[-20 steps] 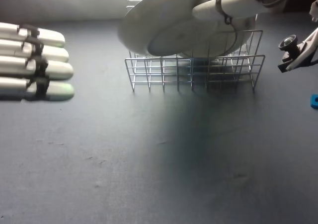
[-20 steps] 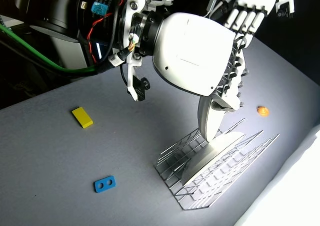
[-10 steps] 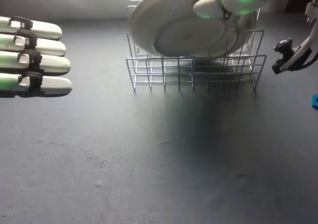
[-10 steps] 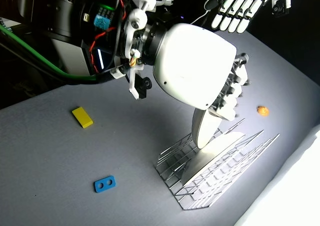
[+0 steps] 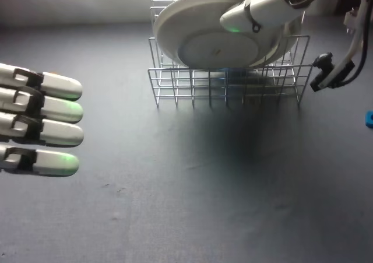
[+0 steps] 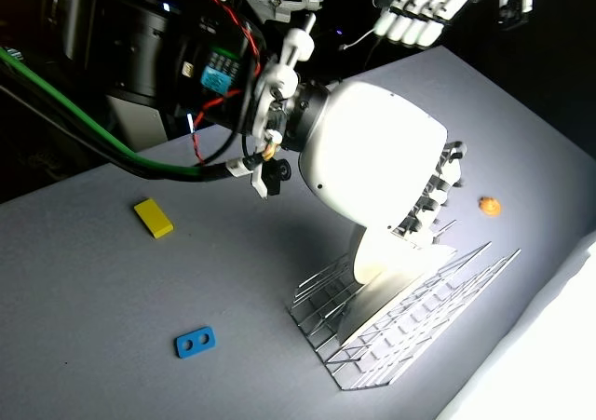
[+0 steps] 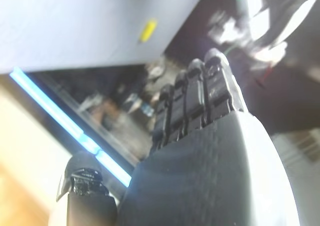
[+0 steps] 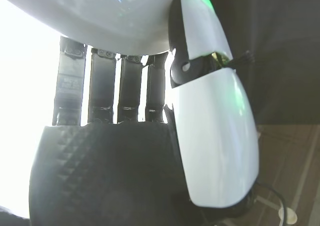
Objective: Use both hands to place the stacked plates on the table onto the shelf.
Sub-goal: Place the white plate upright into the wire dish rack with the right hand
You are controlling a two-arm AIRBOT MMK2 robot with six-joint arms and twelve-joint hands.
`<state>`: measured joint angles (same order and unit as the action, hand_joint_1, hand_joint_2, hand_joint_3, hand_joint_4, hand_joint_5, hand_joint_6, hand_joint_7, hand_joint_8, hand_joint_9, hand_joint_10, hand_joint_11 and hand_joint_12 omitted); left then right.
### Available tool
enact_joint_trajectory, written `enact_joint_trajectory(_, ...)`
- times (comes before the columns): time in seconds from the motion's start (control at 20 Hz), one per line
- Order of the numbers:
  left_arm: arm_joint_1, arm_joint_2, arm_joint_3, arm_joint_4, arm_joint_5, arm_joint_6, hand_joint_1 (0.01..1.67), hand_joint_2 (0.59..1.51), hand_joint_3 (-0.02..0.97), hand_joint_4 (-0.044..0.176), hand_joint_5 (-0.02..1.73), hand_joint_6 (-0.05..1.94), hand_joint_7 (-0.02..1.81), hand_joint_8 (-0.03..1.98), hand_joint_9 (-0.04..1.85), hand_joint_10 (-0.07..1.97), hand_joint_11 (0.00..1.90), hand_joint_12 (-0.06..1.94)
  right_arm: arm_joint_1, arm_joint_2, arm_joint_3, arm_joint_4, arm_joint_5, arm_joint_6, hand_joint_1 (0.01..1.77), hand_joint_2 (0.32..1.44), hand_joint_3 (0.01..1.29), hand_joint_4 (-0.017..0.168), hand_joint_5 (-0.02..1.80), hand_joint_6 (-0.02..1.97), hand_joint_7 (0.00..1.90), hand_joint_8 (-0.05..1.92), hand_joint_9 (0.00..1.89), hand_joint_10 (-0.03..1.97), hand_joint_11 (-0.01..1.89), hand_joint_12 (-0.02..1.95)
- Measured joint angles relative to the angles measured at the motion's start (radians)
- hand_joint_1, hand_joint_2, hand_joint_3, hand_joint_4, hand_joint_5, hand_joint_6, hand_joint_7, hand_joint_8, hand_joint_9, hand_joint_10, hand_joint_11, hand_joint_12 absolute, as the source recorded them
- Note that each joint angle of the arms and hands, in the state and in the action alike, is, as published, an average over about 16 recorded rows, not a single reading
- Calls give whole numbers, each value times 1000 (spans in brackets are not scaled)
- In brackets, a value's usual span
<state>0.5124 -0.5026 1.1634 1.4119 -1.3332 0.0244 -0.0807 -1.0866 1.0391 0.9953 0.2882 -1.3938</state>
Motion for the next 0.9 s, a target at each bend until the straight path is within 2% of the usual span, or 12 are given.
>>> enact_joint_trajectory(0.3,9,-8,8,5,-46,1,23,1093,9,8,82,9,65,0,55,13,29,22,-29,-33,39,1,2,0,1240,1061,14,-9,843,967,972,1136,919,858,664,1277)
enact_joint_trajectory(0.7,21,-14,17,18,-16,12,23,1093,8,7,77,10,66,0,57,13,34,35,-71,-65,72,-5,22,0,1231,1066,14,-9,834,983,977,1133,935,825,672,1263)
enact_joint_trajectory(0.9,25,-18,15,26,-4,20,23,1093,8,7,75,11,68,0,64,13,39,46,-89,-72,80,-12,31,1,1214,1089,14,-9,796,1054,952,1129,924,725,655,1246)
